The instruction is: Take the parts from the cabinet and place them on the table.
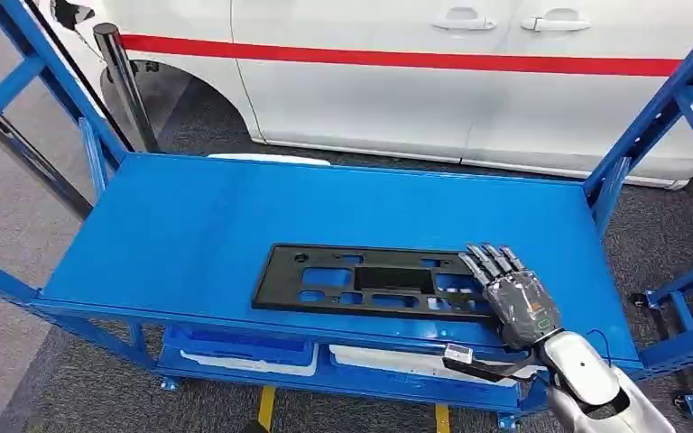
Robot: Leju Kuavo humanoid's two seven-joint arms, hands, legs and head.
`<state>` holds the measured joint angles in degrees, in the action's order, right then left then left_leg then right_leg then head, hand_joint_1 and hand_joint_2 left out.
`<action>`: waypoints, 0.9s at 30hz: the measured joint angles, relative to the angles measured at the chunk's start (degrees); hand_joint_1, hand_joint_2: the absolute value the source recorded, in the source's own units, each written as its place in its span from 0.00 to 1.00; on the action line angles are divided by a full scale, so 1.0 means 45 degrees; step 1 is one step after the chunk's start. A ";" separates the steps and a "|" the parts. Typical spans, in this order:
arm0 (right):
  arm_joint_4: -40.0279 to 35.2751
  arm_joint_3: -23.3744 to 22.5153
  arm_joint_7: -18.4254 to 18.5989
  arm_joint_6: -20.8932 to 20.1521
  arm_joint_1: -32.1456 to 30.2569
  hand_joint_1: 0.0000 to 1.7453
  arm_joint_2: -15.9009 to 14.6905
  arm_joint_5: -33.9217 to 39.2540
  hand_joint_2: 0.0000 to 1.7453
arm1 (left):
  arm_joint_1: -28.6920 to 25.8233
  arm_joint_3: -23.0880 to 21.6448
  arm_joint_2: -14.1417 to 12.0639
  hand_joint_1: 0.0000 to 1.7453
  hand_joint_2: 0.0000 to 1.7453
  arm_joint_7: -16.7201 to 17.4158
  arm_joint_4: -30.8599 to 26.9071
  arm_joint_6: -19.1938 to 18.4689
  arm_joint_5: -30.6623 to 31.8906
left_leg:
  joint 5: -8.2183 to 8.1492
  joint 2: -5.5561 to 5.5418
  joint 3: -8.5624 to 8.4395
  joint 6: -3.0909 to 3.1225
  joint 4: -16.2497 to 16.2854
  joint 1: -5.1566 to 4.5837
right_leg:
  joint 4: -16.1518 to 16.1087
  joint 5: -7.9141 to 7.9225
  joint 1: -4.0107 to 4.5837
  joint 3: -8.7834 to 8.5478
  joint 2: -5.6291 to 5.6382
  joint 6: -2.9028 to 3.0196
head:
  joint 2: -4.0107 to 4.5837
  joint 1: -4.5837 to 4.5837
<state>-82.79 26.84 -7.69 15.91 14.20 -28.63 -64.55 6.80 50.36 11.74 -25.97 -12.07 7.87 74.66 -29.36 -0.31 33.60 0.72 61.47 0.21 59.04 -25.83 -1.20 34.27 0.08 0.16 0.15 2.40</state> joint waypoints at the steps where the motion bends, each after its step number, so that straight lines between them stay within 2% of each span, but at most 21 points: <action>1: 0.0044 -0.0064 0.0083 0.0034 -0.0055 0.00 0.0000 -0.0112 1.00 | 0.0001 -0.0010 0.0000 0.00 0.00 0.0010 0.0000 -0.0005 0.0000 | -0.0470 -0.0001 0.0382 -0.0027 0.0823 0.0010 | 0.0000 -0.0002 0.0013 0.0004 -0.0022 0.0071 | 0.0000 -0.0010; 2: 0.0102 -0.0152 0.0116 0.0073 -0.0125 0.04 0.0010 -0.0219 1.00 | -0.0009 -0.0019 0.0000 0.00 0.00 0.0024 0.0000 0.0000 0.0000 | -0.0942 -0.0002 0.0834 -0.0053 0.1808 0.0022 | 0.0000 -0.0005 0.0022 0.0013 -0.0039 0.0083 | 0.0000 -0.0010; 3: 0.0174 -0.0233 0.0179 0.0120 -0.0191 0.13 0.0015 -0.0339 1.00 | -0.0030 -0.0019 0.0000 0.00 0.00 0.0029 0.0000 -0.0004 0.0000 | -0.1328 -0.0001 0.1310 -0.0073 0.2826 0.0022 | 0.0003 -0.0007 0.0040 0.0026 -0.0048 0.0091 | 0.0000 -0.0010; 4: 0.0223 -0.0287 0.0228 0.0198 -0.0241 0.69 0.0024 -0.0422 1.00 | -0.0055 -0.0019 0.0000 0.00 0.00 0.0044 0.0000 -0.0004 0.0000 | -0.1371 -0.0001 0.1525 -0.0074 0.3306 0.0022 | 0.0004 -0.0006 0.0053 0.0022 -0.0049 0.0091 | 0.0000 -0.0010; 5: 0.0267 -0.0330 0.0267 0.0262 -0.0289 0.72 0.0034 -0.0528 1.00 | -0.0070 -0.0024 0.0000 0.00 0.00 0.0058 0.0000 0.0000 0.0000 | -0.1093 -0.0001 0.1418 -0.0052 0.3115 0.0022 | 0.0004 -0.0006 0.0060 0.0006 -0.0044 0.0091 | 0.0000 -0.0010; 6: 0.0316 -0.0385 0.0311 0.0330 -0.0354 0.72 0.0049 -0.0612 1.00 | -0.0070 -0.0024 0.0000 0.00 0.00 0.0063 0.0000 0.0000 0.0000 | -0.0590 -0.0001 0.1033 -0.0014 0.2348 0.0020 | 0.0008 -0.0006 0.0067 -0.0011 -0.0036 0.0090 | 0.0000 -0.0010; 8: 0.0369 -0.0560 0.0379 0.0476 -0.0482 0.72 0.0092 -0.0728 1.00 | -0.0047 -0.0034 0.0000 0.00 0.00 0.0078 0.0000 0.0025 -0.0005 | 0.0443 -0.0001 -0.0175 0.0141 0.0024 0.0005 | 0.0009 -0.0003 0.0080 -0.0063 -0.0029 0.0081 | 0.0000 -0.0010; 9: 0.0403 -0.0627 0.0398 0.0490 -0.0533 0.78 0.0107 -0.0752 1.00 | -0.0027 -0.0034 -0.0005 0.00 0.00 0.0092 0.0000 0.0034 -0.0005 | 0.0292 -0.0004 -0.0415 0.0192 -0.0564 -0.0028 | 0.0019 0.0008 0.0118 -0.0044 -0.0030 0.0030 | 0.0000 -0.0009; 10: 0.0446 -0.0666 0.0418 0.0490 -0.0576 0.92 0.0111 -0.0757 1.00 | -0.0003 -0.0048 -0.0005 0.00 0.00 0.0097 0.0000 0.0039 -0.0005 | 0.0365 -0.0005 -0.0391 0.0193 -0.0650 -0.0063 | 0.0048 0.0020 0.0148 0.0001 -0.0016 -0.0067 | 0.0000 -0.0005; 12: 0.0510 -0.0768 0.0422 0.0500 -0.0671 1.00 0.0136 -0.0757 1.00 | -0.0031 -0.0063 -0.0005 0.00 0.00 0.0102 0.0000 0.0039 -0.0005 | 0.0395 -0.0009 -0.0350 0.0273 -0.0639 -0.0104 | -0.0006 0.0076 0.0110 0.0013 -0.0018 -0.0225 | 0.0000 0.0000; 13: 0.0534 -0.0802 0.0427 0.0500 -0.0698 1.00 0.0136 -0.0757 1.00 | -0.0041 -0.0063 -0.0005 0.00 0.00 0.0102 0.0000 0.0044 -0.0010 | 0.0436 -0.0010 -0.0359 0.0344 -0.0654 -0.0134 | -0.0055 0.0115 0.0093 0.0001 -0.0018 -0.0314 | 0.0000 -0.0005; 14: 0.0544 -0.0855 0.0432 0.0510 -0.0727 1.00 0.0131 -0.0757 1.00 | -0.0038 -0.0063 0.0009 0.00 0.00 0.0102 0.0000 0.0044 -0.0015 | 0.0591 0.0009 -0.0454 0.0490 -0.0889 -0.0009 | 0.0040 0.0010 0.0072 0.0044 -0.0015 -0.0379 | 0.0000 -0.0005; 15: 0.0558 -0.0904 0.0427 0.0534 -0.0777 1.00 0.0136 -0.0733 1.00 | -0.0030 -0.0068 0.0010 0.00 0.00 0.0097 0.0000 0.0044 -0.0020 | 0.0636 0.0016 -0.0476 0.0529 -0.0936 -0.0032 | 0.0292 -0.0207 0.0051 0.0132 -0.0018 -0.0421 | 0.0000 0.0024; 18: 0.0588 -0.1108 0.0164 0.0549 -0.0849 1.00 0.0151 -0.0387 1.00 | -0.0019 -0.0078 0.0010 0.00 0.00 0.0102 0.0000 0.0044 -0.0019 | 0.0666 0.0030 -0.0421 0.0586 -0.0930 -0.0043 | 0.2906 -0.1598 0.0038 0.1324 -0.0015 -0.0548 | 0.0000 0.0010; 19: 0.0597 -0.1161 -0.0013 0.0539 -0.0930 1.00 0.0170 -0.0186 1.00 | -0.0029 -0.0078 0.0010 0.00 0.00 0.0102 0.0000 0.0044 -0.0024 | 0.0659 0.0027 -0.0415 0.0595 -0.0917 -0.0049 | 0.3581 -0.1769 0.0030 0.1643 -0.0016 -0.0579 | 0.0000 0.0020; 20: 0.0607 -0.1219 -0.0209 0.0539 -0.0994 1.00 0.0194 0.0028 1.00 | -0.0044 -0.0078 0.0010 0.00 0.00 0.0102 0.0000 0.0044 -0.0024 | 0.0647 0.0021 -0.0420 0.0599 -0.0897 -0.0049 | 0.3664 -0.1592 0.0015 0.1698 -0.0015 -0.0596 | 0.0000 0.0015; 21: 0.0607 -0.1273 -0.0321 0.0534 -0.0992 1.00 0.0224 0.0142 1.00 | -0.0044 -0.0078 0.0010 0.00 0.00 0.0102 0.0000 0.0044 -0.0019 | 0.0616 0.0017 -0.0433 0.0590 -0.0867 -0.0045 | 0.3105 -0.1151 -0.0006 0.1423 -0.0017 -0.0593 | 0.0000 0.0015; 23: 0.0587 -0.1375 -0.0442 0.0515 -0.0992 1.00 0.0238 0.0224 1.00 | -0.0028 -0.0083 0.0015 0.00 0.00 0.0102 0.0000 0.0044 -0.0019 | 0.0528 -0.0001 -0.0471 0.0506 -0.0768 -0.0025 | 0.0986 -0.0043 -0.0041 0.0363 -0.0026 -0.0568 | 0.0000 0.0015; 24: 0.0583 -0.1423 -0.0467 0.0505 -0.0988 1.00 0.0243 0.0229 1.00 | -0.0031 -0.0087 0.0015 0.00 0.00 0.0102 0.0000 0.0044 -0.0019 | 0.0467 -0.0005 -0.0463 0.0462 -0.0711 -0.0019 | 0.0175 -0.0016 -0.0037 0.0010 -0.0028 -0.0516 | 0.0000 0.0019; 25: 0.0578 -0.1438 -0.0481 0.0476 -0.0981 1.00 0.0262 0.0233 1.00 | -0.0018 -0.0087 0.0019 0.00 0.00 0.0102 0.0000 0.0044 -0.0019 | 0.0413 -0.0028 -0.0413 0.0375 -0.0611 -0.0108 | 0.0048 -0.0070 0.0091 -0.0034 -0.0026 -0.0428 | 0.0000 0.0024; 27: 0.0563 -0.1463 -0.0578 0.0466 -0.0974 1.00 0.0262 0.0253 1.00 | -0.0025 -0.0087 0.0015 0.00 0.00 0.0102 0.0000 0.0044 -0.0019 | 0.0427 -0.0028 -0.0424 0.0279 -0.0690 -0.0078 | 0.0088 -0.0080 0.0119 -0.0012 -0.0001 -0.0289 | 0.0000 0.0005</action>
<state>-80.26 20.26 -10.29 18.01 9.81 -27.45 -63.41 6.69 49.96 11.80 -25.51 -12.07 8.07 74.58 -27.44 -0.44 31.69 1.98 58.37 -0.14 59.44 -26.20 -0.67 34.22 0.07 -1.14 0.15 2.43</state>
